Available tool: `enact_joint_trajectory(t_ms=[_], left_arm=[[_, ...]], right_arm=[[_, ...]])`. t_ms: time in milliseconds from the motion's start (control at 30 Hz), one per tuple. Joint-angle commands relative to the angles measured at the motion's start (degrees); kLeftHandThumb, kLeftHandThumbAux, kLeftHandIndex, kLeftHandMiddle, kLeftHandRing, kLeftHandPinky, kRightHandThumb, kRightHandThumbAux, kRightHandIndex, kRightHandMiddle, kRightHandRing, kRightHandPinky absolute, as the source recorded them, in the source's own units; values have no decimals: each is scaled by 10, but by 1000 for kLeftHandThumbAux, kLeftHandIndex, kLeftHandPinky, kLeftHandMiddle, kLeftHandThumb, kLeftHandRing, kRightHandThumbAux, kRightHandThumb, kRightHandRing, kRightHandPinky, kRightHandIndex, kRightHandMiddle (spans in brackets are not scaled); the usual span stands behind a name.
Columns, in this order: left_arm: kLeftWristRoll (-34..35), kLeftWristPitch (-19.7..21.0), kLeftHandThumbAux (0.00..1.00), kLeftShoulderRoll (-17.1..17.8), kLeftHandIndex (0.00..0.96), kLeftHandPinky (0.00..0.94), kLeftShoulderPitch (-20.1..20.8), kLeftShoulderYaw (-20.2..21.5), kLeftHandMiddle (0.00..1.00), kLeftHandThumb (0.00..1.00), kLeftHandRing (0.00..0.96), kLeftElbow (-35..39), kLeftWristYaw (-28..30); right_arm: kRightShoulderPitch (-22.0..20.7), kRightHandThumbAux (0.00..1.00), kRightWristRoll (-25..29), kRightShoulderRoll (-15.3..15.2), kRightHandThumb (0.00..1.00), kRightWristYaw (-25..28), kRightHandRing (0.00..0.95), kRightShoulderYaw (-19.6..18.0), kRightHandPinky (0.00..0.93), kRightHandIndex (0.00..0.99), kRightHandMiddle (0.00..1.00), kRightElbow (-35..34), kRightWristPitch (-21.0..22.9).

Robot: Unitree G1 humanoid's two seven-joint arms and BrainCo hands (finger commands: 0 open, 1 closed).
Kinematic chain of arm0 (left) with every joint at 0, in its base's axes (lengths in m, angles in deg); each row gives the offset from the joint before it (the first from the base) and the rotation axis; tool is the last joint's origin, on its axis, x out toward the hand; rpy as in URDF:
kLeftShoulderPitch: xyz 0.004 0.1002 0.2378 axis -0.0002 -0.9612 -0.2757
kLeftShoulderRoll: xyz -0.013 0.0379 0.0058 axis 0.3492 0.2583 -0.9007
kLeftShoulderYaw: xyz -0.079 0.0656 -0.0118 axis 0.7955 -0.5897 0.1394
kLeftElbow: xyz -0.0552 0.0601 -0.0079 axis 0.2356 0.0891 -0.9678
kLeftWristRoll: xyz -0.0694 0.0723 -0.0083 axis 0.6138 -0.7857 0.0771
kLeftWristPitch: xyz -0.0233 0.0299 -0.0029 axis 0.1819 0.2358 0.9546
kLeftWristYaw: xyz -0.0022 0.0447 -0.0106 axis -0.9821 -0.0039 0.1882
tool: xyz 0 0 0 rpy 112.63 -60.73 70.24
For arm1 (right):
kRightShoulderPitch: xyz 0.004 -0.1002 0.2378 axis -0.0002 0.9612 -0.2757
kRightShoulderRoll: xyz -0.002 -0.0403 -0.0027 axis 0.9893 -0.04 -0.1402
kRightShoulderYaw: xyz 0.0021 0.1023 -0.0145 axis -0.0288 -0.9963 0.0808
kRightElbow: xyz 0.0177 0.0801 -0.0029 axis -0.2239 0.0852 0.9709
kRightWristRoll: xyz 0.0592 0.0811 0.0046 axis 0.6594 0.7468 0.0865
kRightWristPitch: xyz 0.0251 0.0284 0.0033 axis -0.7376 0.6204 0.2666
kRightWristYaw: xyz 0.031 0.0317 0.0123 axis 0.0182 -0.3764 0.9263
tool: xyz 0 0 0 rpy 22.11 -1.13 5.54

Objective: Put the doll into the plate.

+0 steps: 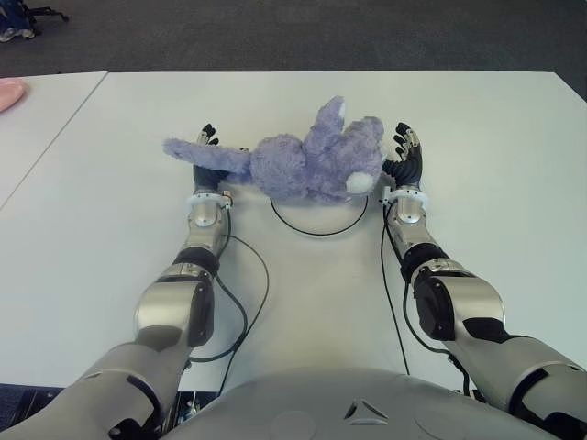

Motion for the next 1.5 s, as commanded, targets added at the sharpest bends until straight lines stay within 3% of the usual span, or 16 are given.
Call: enact_joint_trajectory(t_ms=[33, 1500], left_arm=[[-9, 70, 797, -25, 68, 127, -121, -3, 89, 0, 102, -79, 1], [0, 69, 865, -30, 62, 161, -120, 7, 95, 0, 117, -79, 12]], right_arm=[[125, 911, -5, 24, 0, -5, 102, 5, 69, 146, 141, 73, 102], [128, 950, 8, 26, 0, -9, 133, -7, 92, 193, 186, 72, 92]])
